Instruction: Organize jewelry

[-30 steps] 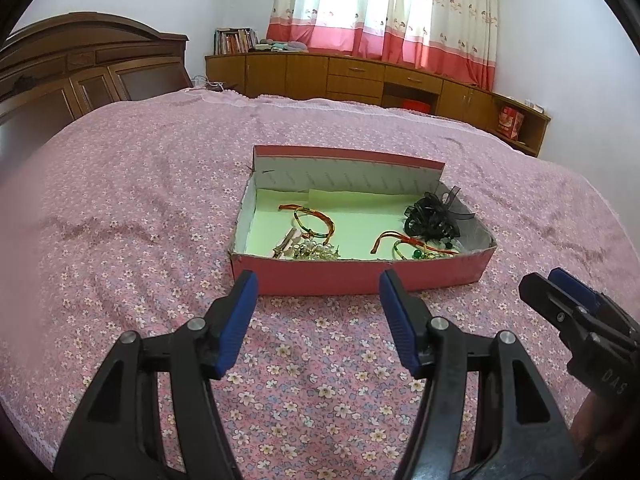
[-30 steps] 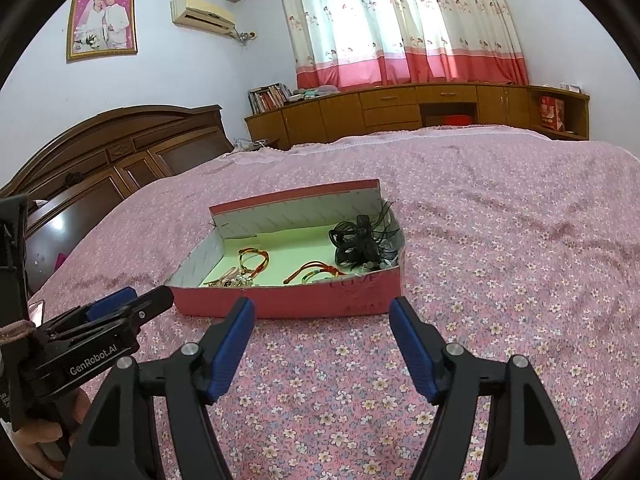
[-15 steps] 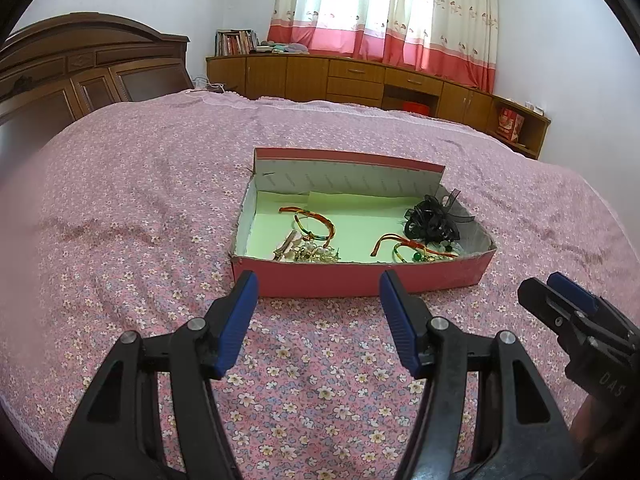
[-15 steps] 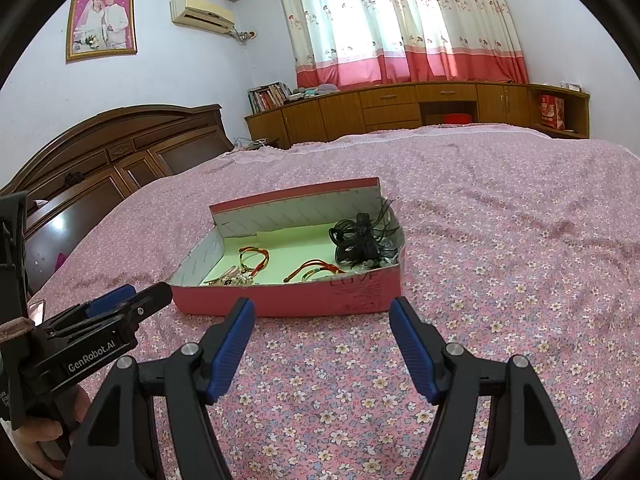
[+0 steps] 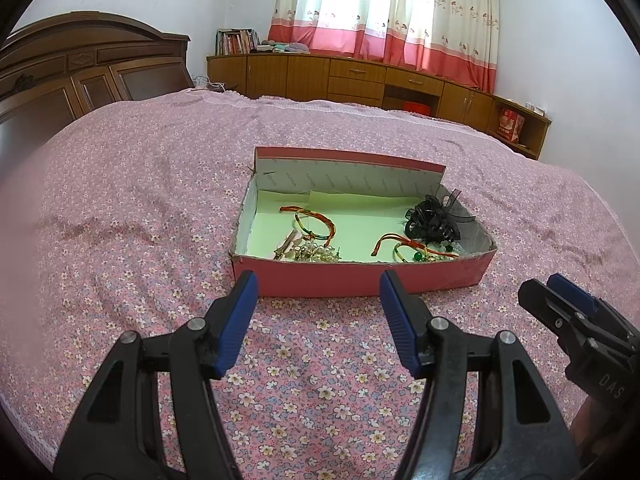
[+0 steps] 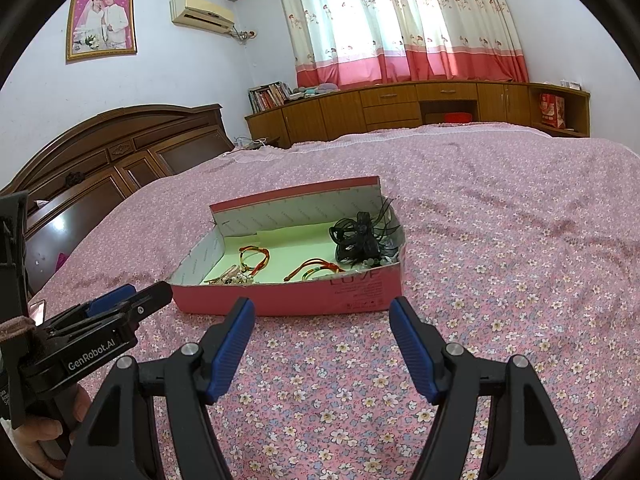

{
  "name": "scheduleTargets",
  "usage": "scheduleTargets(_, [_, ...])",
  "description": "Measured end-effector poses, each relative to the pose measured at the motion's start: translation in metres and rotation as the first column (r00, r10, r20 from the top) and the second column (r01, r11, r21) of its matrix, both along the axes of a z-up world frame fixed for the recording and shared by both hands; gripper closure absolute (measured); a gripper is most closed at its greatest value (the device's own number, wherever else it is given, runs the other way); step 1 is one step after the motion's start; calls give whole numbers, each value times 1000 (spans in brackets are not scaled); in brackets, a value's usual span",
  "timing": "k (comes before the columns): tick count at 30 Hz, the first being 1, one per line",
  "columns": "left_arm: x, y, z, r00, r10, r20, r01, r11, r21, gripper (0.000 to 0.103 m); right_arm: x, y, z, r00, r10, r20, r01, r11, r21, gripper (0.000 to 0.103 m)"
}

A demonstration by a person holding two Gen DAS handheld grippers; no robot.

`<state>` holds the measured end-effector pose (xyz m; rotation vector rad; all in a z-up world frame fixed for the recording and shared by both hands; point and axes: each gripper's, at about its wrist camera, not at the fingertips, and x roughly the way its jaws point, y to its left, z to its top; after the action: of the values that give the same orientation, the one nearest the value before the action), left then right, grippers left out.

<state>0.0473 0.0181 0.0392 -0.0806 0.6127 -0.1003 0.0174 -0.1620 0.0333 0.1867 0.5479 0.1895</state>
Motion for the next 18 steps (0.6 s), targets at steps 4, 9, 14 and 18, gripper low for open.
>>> scheduleTargets(4, [0, 0, 0, 1000, 0, 0, 0, 1000, 1, 48, 1, 0, 0, 1000, 0, -1, 0, 1000, 0, 31])
scheduleTargets(9, [0, 0, 0, 1000, 0, 0, 0, 1000, 0, 48, 0, 0, 0, 1000, 0, -2, 0, 1000, 0, 31])
scheduleTargets(14, [0, 0, 0, 1000, 0, 0, 0, 1000, 0, 48, 0, 0, -1, 1000, 1, -3, -1, 1000, 1, 31])
scheduleTargets(18, [0, 0, -1, 1000, 0, -3, 0, 1000, 0, 48, 1, 0, -1, 1000, 1, -3, -1, 1000, 1, 31])
